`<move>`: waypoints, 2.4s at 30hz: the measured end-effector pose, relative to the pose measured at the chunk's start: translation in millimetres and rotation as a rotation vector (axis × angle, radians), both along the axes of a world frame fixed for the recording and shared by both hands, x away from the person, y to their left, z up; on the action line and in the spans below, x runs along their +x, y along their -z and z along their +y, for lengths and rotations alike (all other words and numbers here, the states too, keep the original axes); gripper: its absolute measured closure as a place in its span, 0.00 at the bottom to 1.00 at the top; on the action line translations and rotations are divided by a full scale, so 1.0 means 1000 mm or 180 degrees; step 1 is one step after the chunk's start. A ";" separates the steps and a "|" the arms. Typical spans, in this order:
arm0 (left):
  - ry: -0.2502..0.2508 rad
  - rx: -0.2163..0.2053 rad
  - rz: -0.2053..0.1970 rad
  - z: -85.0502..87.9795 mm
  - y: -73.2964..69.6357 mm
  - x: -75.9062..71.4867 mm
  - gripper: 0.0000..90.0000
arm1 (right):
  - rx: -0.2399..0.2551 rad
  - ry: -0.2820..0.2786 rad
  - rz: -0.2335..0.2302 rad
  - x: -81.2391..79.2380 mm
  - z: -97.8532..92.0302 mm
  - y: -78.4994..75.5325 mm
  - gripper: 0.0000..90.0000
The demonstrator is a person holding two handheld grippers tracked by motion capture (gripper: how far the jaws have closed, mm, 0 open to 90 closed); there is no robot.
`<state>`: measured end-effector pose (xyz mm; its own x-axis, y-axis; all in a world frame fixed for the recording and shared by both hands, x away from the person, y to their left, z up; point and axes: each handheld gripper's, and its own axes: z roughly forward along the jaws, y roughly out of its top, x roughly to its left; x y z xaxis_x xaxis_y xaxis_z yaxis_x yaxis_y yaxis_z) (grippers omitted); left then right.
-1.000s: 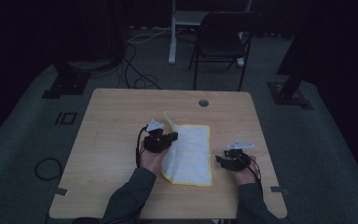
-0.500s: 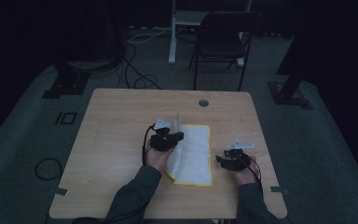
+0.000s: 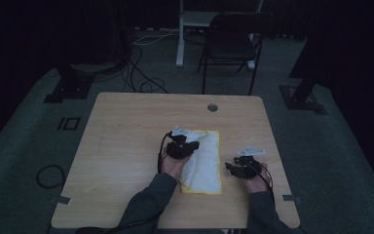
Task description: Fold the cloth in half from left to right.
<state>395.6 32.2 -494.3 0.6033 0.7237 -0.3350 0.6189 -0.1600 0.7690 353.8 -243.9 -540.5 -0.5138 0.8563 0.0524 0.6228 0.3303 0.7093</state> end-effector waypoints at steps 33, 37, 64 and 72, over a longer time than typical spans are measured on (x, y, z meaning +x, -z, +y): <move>0.0247 -0.0005 0.0167 -0.050 0.005 0.015 0.93 | 0.0016 0.0001 0.0003 0.000 -0.001 0.000 0.57; 0.0255 -0.0045 0.0147 -0.044 0.000 0.014 0.83 | 0.0017 0.0005 0.0003 0.000 -0.001 0.000 0.56; 0.0151 0.0175 0.0079 0.034 0.017 -0.043 0.93 | 0.0008 0.0004 -0.0006 -0.001 0.000 0.000 0.57; 0.0128 0.0140 0.0150 0.039 0.027 -0.057 0.78 | 0.0004 0.0005 -0.0014 -0.001 0.000 0.000 0.57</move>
